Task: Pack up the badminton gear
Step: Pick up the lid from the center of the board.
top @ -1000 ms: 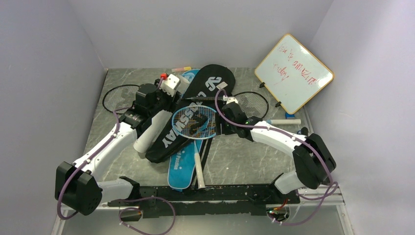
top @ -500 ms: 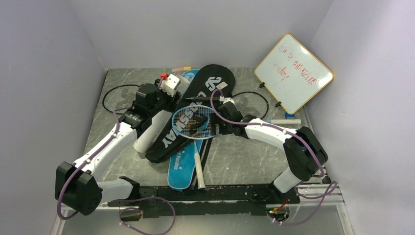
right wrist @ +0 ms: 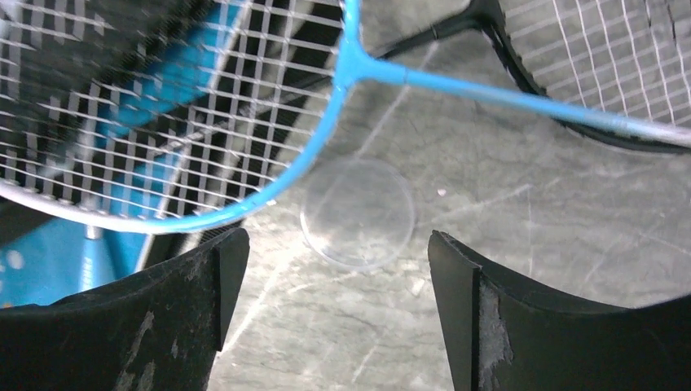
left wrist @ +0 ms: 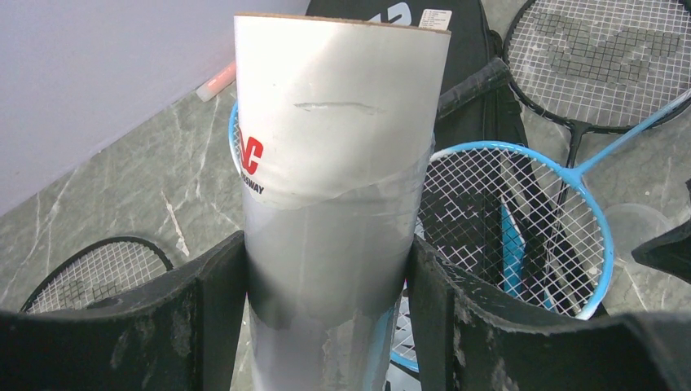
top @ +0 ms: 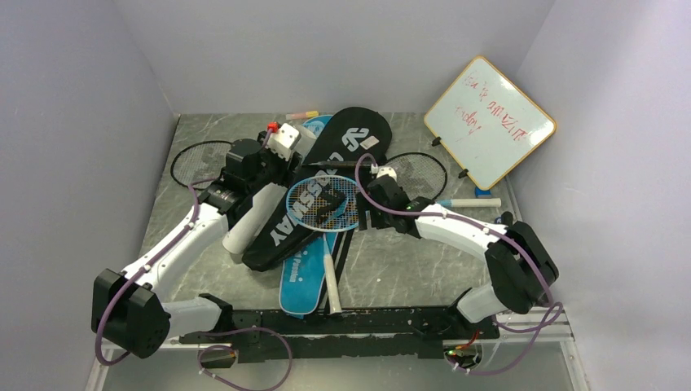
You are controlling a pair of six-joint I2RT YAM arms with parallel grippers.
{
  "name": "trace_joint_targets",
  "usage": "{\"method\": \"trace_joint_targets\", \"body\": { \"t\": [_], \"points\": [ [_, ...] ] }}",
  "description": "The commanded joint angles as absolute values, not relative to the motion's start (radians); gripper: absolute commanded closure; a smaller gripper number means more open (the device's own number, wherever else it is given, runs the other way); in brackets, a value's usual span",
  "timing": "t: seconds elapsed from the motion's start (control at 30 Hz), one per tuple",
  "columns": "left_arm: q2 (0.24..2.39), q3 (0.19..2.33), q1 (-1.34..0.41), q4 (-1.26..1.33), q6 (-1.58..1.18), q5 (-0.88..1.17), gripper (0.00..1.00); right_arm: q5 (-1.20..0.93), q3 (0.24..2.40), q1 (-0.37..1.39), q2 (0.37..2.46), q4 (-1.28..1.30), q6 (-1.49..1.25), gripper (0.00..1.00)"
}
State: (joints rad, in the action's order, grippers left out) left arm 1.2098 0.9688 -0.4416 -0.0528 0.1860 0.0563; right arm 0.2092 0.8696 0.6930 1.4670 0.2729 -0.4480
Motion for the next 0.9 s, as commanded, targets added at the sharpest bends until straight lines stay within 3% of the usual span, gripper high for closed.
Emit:
{"method": "trace_joint_targets", "body": {
  "t": [0.0,0.57,0.73,0.87],
  "points": [
    [1.192,0.973,-0.437,0.011,0.183,0.08,0.44,0.252,0.829,0.697,1.462,0.284,-0.433,0.14],
    [1.218,0.981,-0.437,0.002,0.188,0.117,0.44,0.217,0.858,0.696,1.635,0.201,-0.444,0.26],
    [1.244,0.986,-0.437,0.002,0.183,0.147,0.44,0.212,0.851,0.697,1.613,0.202,-0.45,0.36],
    [1.273,0.988,-0.437,0.002,0.171,0.174,0.44,0.222,0.853,0.698,1.531,0.229,-0.45,0.38]
  ]
}}
